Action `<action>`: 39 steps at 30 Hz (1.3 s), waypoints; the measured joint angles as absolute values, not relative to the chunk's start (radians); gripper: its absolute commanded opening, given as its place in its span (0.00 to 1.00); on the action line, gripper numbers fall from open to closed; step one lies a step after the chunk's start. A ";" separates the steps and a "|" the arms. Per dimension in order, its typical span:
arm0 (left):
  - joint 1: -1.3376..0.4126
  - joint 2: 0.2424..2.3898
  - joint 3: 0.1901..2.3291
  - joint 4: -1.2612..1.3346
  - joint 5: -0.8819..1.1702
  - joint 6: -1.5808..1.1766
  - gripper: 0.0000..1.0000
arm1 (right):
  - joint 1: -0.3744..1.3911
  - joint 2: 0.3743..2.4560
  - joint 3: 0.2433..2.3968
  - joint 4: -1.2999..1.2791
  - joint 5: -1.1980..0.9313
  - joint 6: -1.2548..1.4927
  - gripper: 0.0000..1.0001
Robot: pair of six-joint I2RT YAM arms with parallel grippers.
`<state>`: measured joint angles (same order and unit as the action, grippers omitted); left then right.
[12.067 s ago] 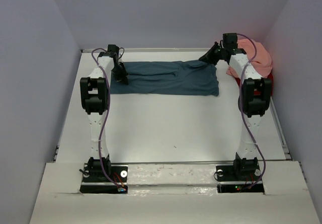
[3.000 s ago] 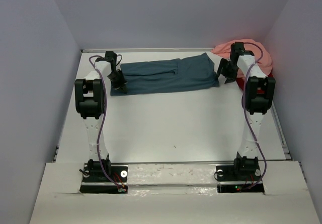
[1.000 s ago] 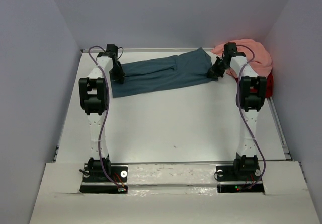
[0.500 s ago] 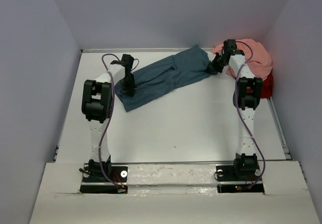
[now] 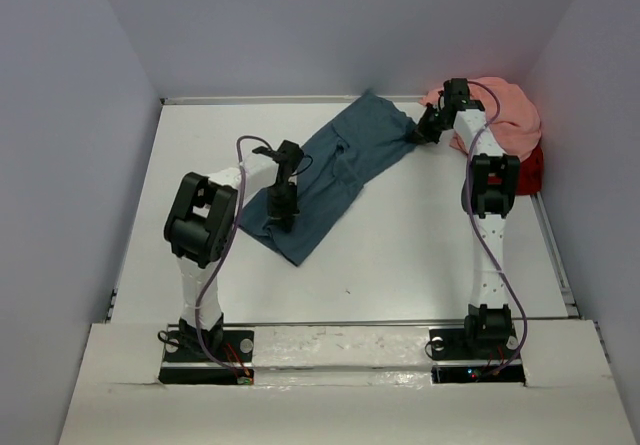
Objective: Fold and stack the t-shirts
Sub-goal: Rotate the tshirt 90 degrees
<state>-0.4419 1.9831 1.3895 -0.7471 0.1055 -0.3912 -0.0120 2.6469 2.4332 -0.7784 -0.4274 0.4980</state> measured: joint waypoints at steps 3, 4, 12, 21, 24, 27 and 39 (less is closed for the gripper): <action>-0.484 1.944 1.330 -0.773 0.115 -0.394 0.19 | -0.012 2.662 2.452 -0.765 -0.450 0.498 0.00; -0.492 1.936 1.317 -0.778 0.118 -0.394 0.19 | -0.012 2.668 2.459 -0.760 -0.455 0.499 0.00; -0.586 1.826 1.163 -0.839 0.165 -0.414 0.19 | -0.005 2.693 2.481 -0.716 -0.514 0.522 0.00; -0.758 1.791 1.109 -0.813 0.227 -0.493 0.19 | 0.058 2.693 2.474 -0.628 -0.570 0.557 0.00; -0.805 1.794 1.105 -0.791 0.237 -0.510 0.19 | 0.084 2.693 2.474 -0.609 -0.577 0.573 0.00; -0.822 1.804 1.103 -0.774 0.241 -0.522 0.19 | 0.101 2.693 2.474 -0.596 -0.577 0.584 0.00; -0.891 1.826 1.191 -0.841 0.170 -0.556 0.17 | 0.120 2.711 2.525 -0.563 -0.572 0.625 0.00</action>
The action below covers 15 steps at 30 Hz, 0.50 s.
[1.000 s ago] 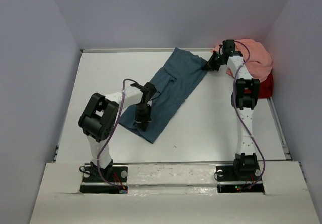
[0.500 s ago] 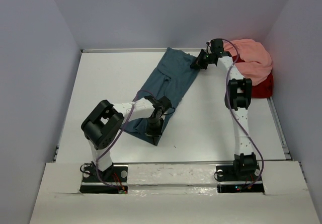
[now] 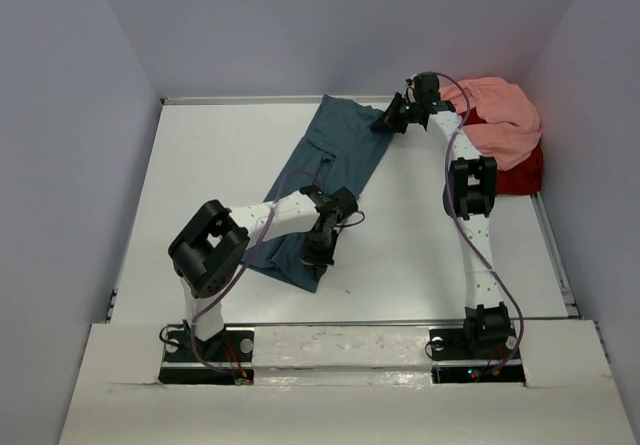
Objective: Fold and stack the t-shirts
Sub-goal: Rotate the tshirt 90 degrees
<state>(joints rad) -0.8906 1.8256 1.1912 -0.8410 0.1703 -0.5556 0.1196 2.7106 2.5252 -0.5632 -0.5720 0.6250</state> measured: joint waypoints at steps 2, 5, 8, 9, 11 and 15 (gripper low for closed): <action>-0.892 1.816 1.269 -0.866 0.124 -0.573 0.17 | 0.119 2.711 2.525 -0.563 -0.572 0.625 0.00; -0.890 1.769 1.355 -0.868 0.083 -0.601 0.17 | 0.119 2.711 2.520 -0.560 -0.572 0.622 0.00; -0.888 1.693 1.402 -0.884 0.038 -0.628 0.17 | 0.119 2.711 2.511 -0.560 -0.572 0.618 0.00; -0.888 1.679 1.409 -0.891 0.025 -0.633 0.17 | 0.119 2.711 2.510 -0.560 -0.572 0.617 0.00; -0.882 1.654 1.408 -0.905 -0.015 -0.637 0.17 | 0.119 2.711 2.508 -0.561 -0.572 0.617 0.00; -0.817 1.645 1.305 -0.880 -0.044 -0.630 0.17 | 0.119 2.711 2.508 -0.560 -0.572 0.617 0.00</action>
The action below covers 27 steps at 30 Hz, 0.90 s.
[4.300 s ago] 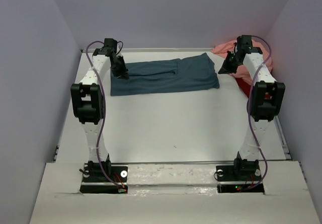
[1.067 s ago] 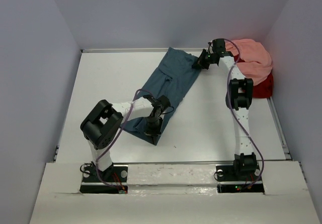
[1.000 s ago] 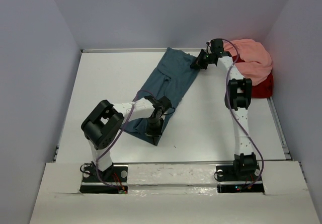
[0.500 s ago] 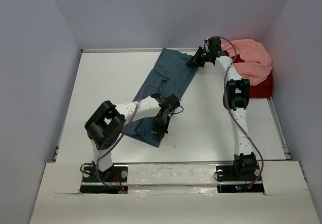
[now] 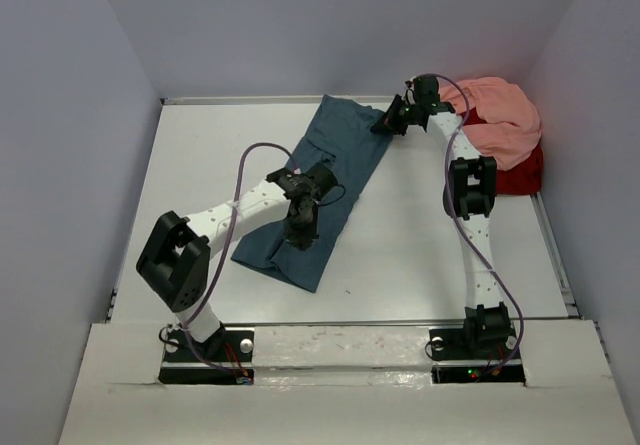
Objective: Fold and stack the t-shirts
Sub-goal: Rotate the tshirt 90 degrees
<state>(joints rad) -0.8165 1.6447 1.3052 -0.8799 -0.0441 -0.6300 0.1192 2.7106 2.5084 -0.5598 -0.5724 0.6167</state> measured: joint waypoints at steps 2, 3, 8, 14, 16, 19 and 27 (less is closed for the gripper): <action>-0.763 1.645 1.239 -0.870 -0.056 -0.619 0.17 | 0.119 2.711 2.508 -0.561 -0.572 0.616 0.00; -0.743 1.645 1.219 -0.868 -0.061 -0.613 0.16 | 0.119 2.711 2.508 -0.560 -0.572 0.614 0.00; -0.600 1.645 1.155 -0.820 -0.084 -0.559 0.17 | 0.119 2.711 2.496 -0.558 -0.572 0.600 0.00; -0.535 1.654 1.137 -0.754 -0.107 -0.503 0.17 | 0.119 2.711 2.472 -0.559 -0.572 0.591 0.00; -0.535 1.672 1.122 -0.729 -0.106 -0.490 0.17 | 0.119 2.711 2.471 -0.559 -0.572 0.591 0.00; -0.536 1.709 1.086 -0.687 -0.098 -0.480 0.17 | 0.119 2.711 2.471 -0.559 -0.572 0.590 0.00; -0.535 1.732 1.053 -0.654 -0.068 -0.461 0.17 | 0.119 2.711 2.473 -0.560 -0.572 0.583 0.00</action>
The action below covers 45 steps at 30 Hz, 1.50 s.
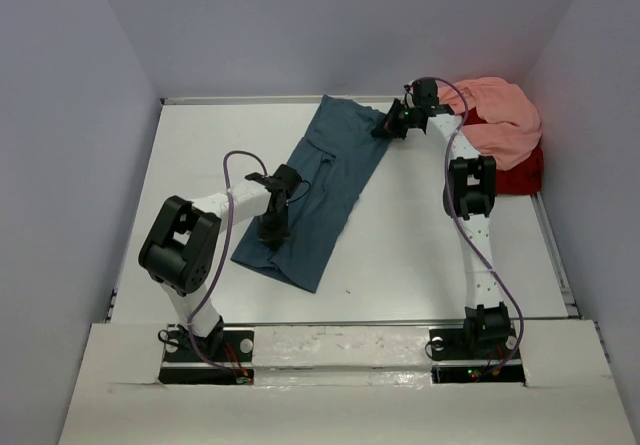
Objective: Fold and stack the t-shirts
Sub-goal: Rotate the tshirt 90 degrees
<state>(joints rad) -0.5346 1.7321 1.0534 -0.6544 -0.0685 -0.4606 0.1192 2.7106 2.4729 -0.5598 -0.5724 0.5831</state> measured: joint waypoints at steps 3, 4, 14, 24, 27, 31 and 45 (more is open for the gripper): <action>-0.534 1.732 1.049 -0.649 -0.062 -0.451 0.16 | 0.120 2.711 2.478 -0.561 -0.572 0.583 0.00; -0.534 1.731 1.047 -0.648 -0.060 -0.449 0.16 | 0.120 2.711 2.481 -0.561 -0.572 0.583 0.00; -0.574 1.737 1.042 -0.637 -0.029 -0.439 0.16 | 0.144 2.712 2.532 -0.543 -0.564 0.581 0.00; -0.739 1.802 1.126 -0.672 0.036 -0.456 0.16 | 0.189 2.742 2.532 -0.530 -0.539 0.579 0.00; -0.752 1.817 1.142 -0.683 0.056 -0.461 0.16 | 0.197 2.742 2.532 -0.527 -0.533 0.571 0.00; -0.773 1.839 1.168 -0.701 0.072 -0.462 0.16 | 0.207 2.743 2.532 -0.524 -0.524 0.559 0.00; -0.852 1.910 1.252 -0.739 0.160 -0.484 0.16 | 0.297 2.746 2.532 -0.522 -0.516 0.545 0.00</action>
<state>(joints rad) -0.8520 1.9102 1.2522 -0.7391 0.1596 -0.4835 0.2970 2.7464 2.5320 -0.5224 -0.5156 0.5449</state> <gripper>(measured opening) 0.163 0.010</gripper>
